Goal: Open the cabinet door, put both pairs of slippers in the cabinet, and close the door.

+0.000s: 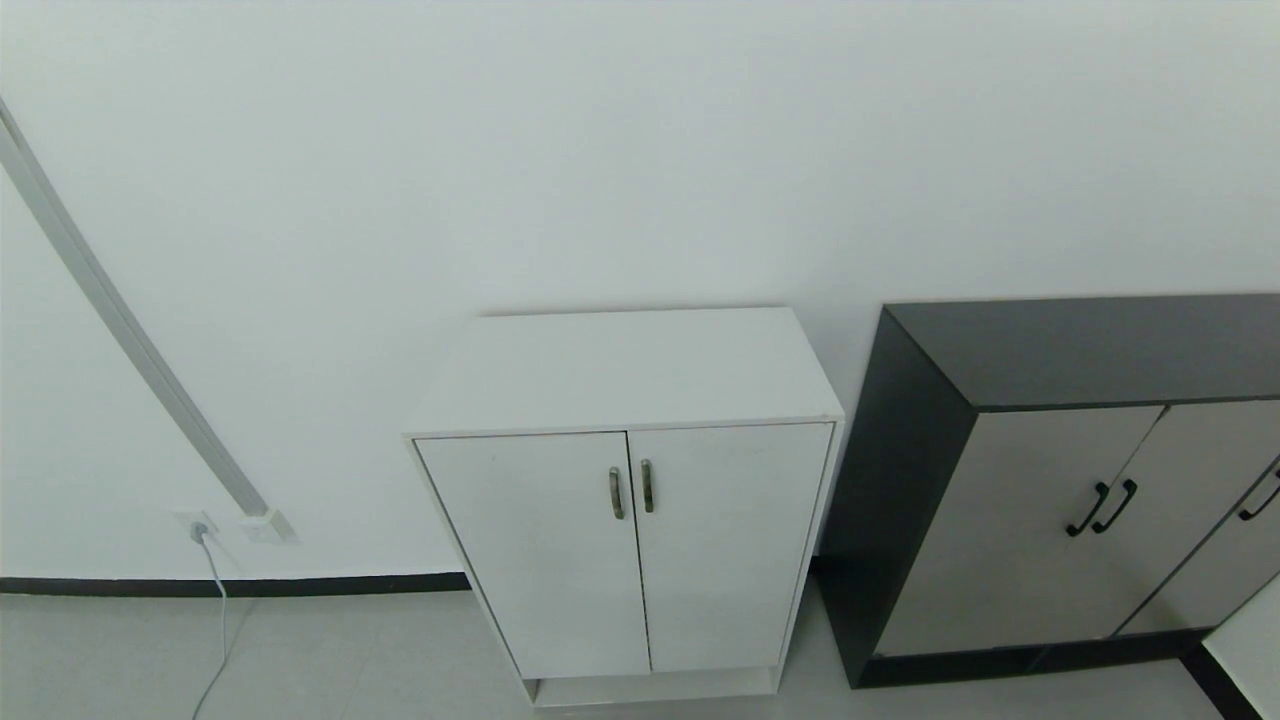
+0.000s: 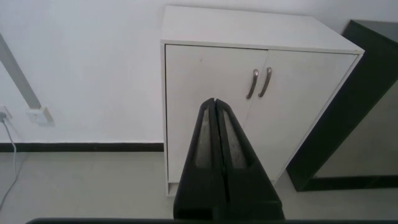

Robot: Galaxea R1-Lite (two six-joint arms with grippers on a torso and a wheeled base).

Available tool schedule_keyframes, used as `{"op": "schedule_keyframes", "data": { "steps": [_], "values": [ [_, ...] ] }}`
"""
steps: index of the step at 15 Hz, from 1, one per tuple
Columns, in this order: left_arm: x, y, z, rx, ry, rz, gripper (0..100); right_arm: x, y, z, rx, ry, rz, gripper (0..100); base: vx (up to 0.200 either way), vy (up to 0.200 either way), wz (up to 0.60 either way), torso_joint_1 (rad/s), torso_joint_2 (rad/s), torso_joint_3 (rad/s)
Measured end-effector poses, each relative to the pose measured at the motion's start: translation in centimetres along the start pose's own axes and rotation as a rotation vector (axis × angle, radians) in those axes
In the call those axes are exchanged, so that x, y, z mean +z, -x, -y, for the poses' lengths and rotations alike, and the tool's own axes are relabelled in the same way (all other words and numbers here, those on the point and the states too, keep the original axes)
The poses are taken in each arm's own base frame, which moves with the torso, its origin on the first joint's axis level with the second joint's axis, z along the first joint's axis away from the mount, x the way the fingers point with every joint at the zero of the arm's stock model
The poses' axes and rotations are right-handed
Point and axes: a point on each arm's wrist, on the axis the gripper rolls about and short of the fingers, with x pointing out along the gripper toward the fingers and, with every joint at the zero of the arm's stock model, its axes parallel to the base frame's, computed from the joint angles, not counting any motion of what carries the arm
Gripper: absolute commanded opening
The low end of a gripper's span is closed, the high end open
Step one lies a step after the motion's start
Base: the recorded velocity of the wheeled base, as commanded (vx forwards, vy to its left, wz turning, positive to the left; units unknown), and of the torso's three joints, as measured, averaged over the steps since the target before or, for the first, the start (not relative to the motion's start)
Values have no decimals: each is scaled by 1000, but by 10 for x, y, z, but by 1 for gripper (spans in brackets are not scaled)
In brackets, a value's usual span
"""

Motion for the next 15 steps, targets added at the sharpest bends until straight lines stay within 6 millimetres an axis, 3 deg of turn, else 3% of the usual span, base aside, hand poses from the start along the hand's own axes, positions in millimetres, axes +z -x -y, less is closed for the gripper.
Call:
{"op": "schedule_keyframes", "data": {
  "steps": [5,9,15],
  "values": [
    [0,0,0,0,0,0,0,-3,4,1,-94,60,27,0,0,0,0,0,0,0],
    [0,0,0,1,0,0,0,-6,7,-1,-63,-4,47,0,0,0,0,0,0,0],
    [0,0,0,1,0,0,0,-16,25,-5,-147,16,300,0,0,0,0,0,0,0]
  ]
}}
